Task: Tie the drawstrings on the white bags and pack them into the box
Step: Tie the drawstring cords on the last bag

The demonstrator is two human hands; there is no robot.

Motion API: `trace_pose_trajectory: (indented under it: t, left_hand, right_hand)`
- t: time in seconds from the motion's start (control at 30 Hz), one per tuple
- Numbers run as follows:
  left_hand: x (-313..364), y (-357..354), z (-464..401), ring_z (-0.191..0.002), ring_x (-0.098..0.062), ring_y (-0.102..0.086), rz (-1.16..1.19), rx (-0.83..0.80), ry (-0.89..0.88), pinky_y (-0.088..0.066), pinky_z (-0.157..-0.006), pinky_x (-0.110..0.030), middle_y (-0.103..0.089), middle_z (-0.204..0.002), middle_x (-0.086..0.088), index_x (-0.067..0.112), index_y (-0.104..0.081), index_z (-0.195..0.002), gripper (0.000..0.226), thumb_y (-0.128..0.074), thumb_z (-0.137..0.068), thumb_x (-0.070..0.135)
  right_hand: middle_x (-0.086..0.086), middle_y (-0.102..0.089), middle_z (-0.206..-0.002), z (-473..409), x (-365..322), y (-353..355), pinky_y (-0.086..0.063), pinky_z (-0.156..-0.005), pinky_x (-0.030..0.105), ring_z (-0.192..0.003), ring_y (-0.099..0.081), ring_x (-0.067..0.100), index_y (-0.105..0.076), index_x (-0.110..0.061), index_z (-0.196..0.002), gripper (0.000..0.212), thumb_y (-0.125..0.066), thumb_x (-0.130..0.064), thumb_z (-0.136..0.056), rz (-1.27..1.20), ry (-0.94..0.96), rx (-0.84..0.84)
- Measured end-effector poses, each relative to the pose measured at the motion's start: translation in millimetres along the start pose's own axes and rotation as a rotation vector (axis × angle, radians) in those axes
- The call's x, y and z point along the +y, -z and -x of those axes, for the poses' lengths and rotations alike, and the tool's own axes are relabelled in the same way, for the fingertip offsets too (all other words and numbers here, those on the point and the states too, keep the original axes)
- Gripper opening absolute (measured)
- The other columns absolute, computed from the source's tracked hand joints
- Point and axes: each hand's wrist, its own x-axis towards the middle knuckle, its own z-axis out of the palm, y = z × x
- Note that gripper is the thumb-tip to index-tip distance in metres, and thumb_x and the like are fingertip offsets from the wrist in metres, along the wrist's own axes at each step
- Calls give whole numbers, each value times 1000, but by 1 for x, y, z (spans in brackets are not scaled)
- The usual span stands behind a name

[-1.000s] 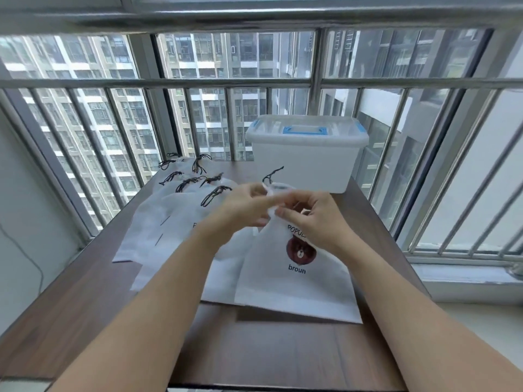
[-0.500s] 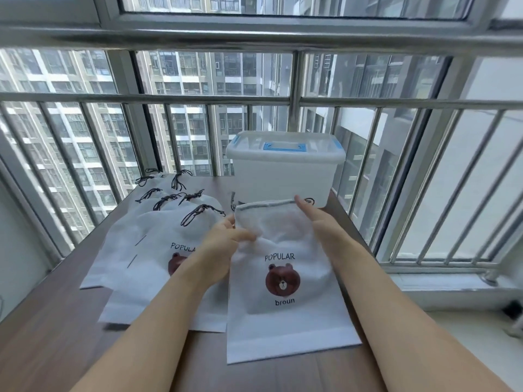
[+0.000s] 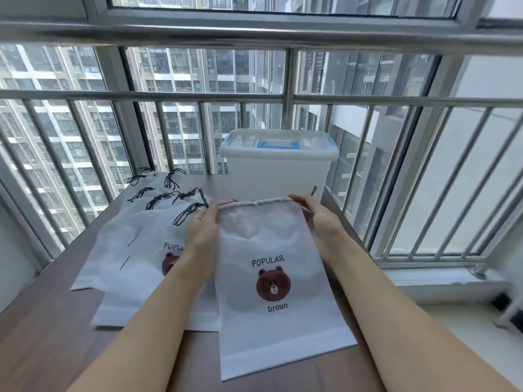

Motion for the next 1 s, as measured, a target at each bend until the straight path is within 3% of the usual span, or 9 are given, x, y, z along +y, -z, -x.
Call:
trace_pose_trajectory:
  t: [0.17, 0.3, 0.43, 0.5, 0.6, 0.63, 0.7, 0.8, 1.0]
  left_hand:
    - [5, 3, 0, -76, -20, -70, 215, -18, 68, -57, -73, -34, -75, -79, -3, 16, -74, -87, 46, -39, -107, 38]
    - [10, 8, -4, -74, -16, -68, 371, 31, 22, -55, -77, -32, -73, -76, 0, 13, -67, -84, 42, -37, -107, 31]
    - [14, 14, -6, -72, -17, -68, 462, 30, -12, -56, -72, -27, -71, -72, -4, 12, -61, -80, 38, -38, -107, 26]
    - [17, 18, -8, -72, -19, -69, 499, 23, -56, -56, -76, -27, -68, -70, -6, 11, -58, -77, 42, -34, -108, 27]
    - [21, 21, -8, -55, -18, -57, 565, 15, -62, -56, -72, -28, -48, -55, -1, 14, -51, -70, 44, -34, -108, 30]
    - [22, 22, -8, -48, -16, -46, 553, 20, -62, -53, -63, -27, -39, -52, 1, 15, -47, -67, 44, -35, -107, 29]
    - [23, 22, -7, -45, -14, -24, 461, 46, -102, -32, -45, -23, -25, -52, 4, 17, -37, -61, 43, -35, -104, 21]
    - [33, 32, -7, -43, -11, -14, 367, 93, -168, -10, -43, -25, -19, -48, 6, 21, -28, -57, 46, -30, -103, 17]
    - [42, 59, -16, -41, -11, -16, 364, 290, -200, -12, -38, -22, -22, -46, 7, 24, -30, -49, 54, -31, -103, 18]
  right_hand:
    - [3, -58, -71, -1, -1, 2, -47, -71, 30, -66, -57, 17, -64, -14, -83, 36, -45, -34, -106, -269, -47, 10]
    - [5, -60, -75, -4, -4, 9, -45, -73, 25, -63, -58, 15, -66, -12, -81, 31, -50, -28, -102, -407, -56, 37]
    - [7, -66, -81, -3, -6, 7, -49, -81, 31, -72, -63, 21, -64, -11, -82, 31, -47, -26, -103, -481, -42, 29]
    - [7, -65, -73, -1, -7, 5, -52, -82, 35, -72, -64, 23, -63, -10, -80, 33, -46, -26, -104, -514, -25, 25]
    - [2, -41, -53, 0, -8, 4, -53, -64, 30, -48, -48, 16, -61, -6, -78, 39, -44, -27, -106, -599, -30, 25]
    - [0, -32, -52, 1, -9, 3, -46, -52, 24, -43, -37, 12, -59, -5, -77, 40, -43, -28, -106, -616, -40, 16]
    - [-4, -21, -53, 1, -10, 4, -22, -40, 18, -40, -21, 8, -58, -7, -75, 42, -43, -30, -107, -547, -33, 15]
    - [-6, -19, -51, 1, -22, 17, -9, -39, 20, -38, -15, 6, -57, -8, -77, 44, -39, -33, -108, -392, 64, 100]
    - [-8, -23, -47, 1, -34, 35, -11, -36, 19, -38, -16, 6, -60, -8, -82, 42, -39, -33, -109, -348, 188, 255]
